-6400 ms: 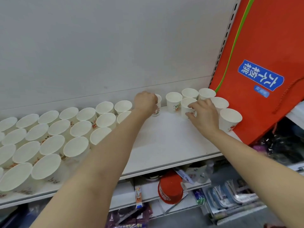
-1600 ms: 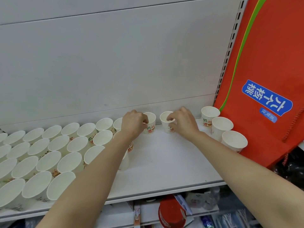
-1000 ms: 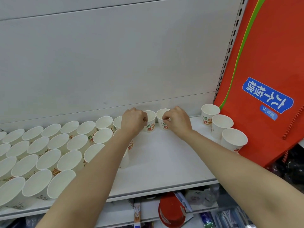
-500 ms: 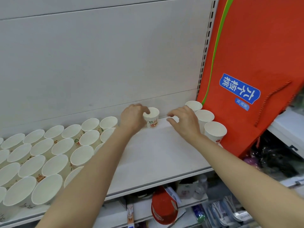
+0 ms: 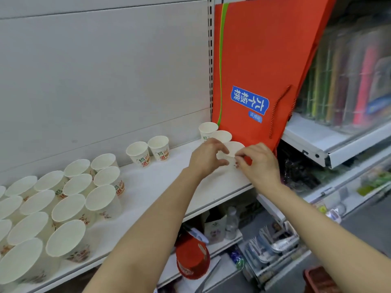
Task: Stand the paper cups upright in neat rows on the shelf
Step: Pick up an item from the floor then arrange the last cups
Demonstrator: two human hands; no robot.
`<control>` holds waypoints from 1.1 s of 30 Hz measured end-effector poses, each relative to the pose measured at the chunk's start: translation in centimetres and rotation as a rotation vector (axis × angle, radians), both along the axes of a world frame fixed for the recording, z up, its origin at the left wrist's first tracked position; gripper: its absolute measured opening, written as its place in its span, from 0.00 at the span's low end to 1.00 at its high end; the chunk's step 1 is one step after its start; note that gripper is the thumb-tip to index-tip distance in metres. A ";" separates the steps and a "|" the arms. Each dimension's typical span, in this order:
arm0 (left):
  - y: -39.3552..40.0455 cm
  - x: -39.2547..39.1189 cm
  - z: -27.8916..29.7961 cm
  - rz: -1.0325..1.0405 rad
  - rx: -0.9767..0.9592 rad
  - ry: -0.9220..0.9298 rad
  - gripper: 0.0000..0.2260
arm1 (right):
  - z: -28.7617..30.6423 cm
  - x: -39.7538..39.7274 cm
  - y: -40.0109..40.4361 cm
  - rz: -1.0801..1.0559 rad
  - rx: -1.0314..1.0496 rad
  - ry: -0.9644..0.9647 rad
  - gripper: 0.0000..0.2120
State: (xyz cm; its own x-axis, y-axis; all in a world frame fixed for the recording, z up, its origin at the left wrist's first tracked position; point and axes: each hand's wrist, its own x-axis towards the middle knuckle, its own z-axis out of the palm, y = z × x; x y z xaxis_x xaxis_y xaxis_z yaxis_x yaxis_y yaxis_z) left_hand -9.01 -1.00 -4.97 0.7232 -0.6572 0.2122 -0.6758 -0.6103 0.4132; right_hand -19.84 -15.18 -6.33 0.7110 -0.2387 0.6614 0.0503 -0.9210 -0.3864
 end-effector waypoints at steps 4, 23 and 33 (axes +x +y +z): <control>-0.6 -0.4 -0.7 0.041 -0.083 0.066 0.12 | 0.3 -1.3 0.1 -0.029 0.014 -0.016 0.02; 10.6 -4.7 -0.1 0.343 -0.828 0.679 0.19 | -0.9 1.5 8.7 0.488 0.855 0.316 0.17; 18.6 -3.9 2.1 0.526 -0.757 0.554 0.18 | -1.9 8.8 1.7 -0.030 -0.020 0.225 0.20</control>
State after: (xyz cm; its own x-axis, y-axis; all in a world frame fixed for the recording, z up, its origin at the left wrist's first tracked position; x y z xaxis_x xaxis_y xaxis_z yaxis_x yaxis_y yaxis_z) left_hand -12.93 17.64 -2.85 0.9974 -0.0706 -0.0109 -0.0055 -0.2268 0.9739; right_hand -11.08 -13.44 -8.24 0.8342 -0.2501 0.4914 -0.0625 -0.9284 -0.3664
